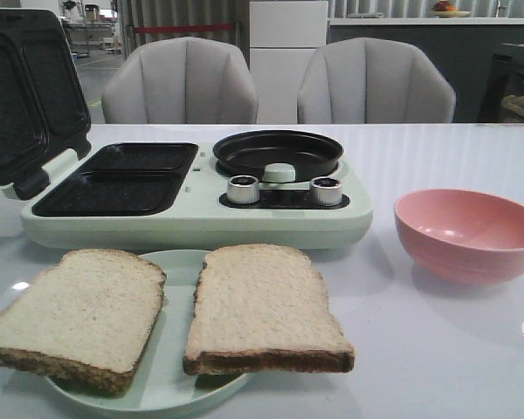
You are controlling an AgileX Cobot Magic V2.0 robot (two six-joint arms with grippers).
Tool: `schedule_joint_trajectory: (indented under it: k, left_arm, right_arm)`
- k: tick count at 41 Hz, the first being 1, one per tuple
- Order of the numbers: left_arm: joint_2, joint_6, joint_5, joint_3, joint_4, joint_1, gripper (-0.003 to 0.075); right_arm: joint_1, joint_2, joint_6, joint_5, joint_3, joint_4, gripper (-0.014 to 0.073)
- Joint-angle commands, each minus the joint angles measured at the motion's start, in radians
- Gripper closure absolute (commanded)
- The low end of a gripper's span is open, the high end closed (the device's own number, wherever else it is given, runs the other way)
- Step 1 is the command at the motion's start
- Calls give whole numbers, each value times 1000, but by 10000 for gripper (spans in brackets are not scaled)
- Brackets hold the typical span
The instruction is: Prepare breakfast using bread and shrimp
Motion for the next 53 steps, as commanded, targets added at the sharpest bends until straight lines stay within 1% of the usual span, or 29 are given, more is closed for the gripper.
schedule_joint_trajectory:
  k: [1, 29, 33, 36, 38, 41, 44, 48, 53]
  left_arm:
    - [-23, -13, -84, 31, -4, 5, 619]
    - [-23, -13, -88, 31, -4, 5, 619]
    - [-23, -13, -86, 31, -4, 5, 619]
    - [-23, -13, -120, 31, -14, 5, 619]
    - [-23, -13, -148, 24, -48, 5, 619]
    - [-23, -13, -175, -9, -70, 5, 619]
    - [-19, -13, -158, -76, -70, 5, 619]
    - [-5, -13, -95, -187, -70, 5, 619]
    - [48, -13, 17, -326, -70, 5, 619]
  right_arm:
    - [2, -19, -5, -91, -3, -10, 580]
    - [2, -19, -5, -90, -3, -10, 580]
    - [2, -19, -5, -107, -3, -10, 580]
    - [2, -19, -5, -113, -5, -8, 580]
    - [2, -19, -5, -101, -17, 1, 580]
    - [2, -19, -4, -58, -54, 9, 580]
    - [2, -19, -4, -1, -122, 9, 580]
    - [2, -17, -4, 95, -226, 9, 580]
    - [2, 15, -5, 185, -370, 8, 580]
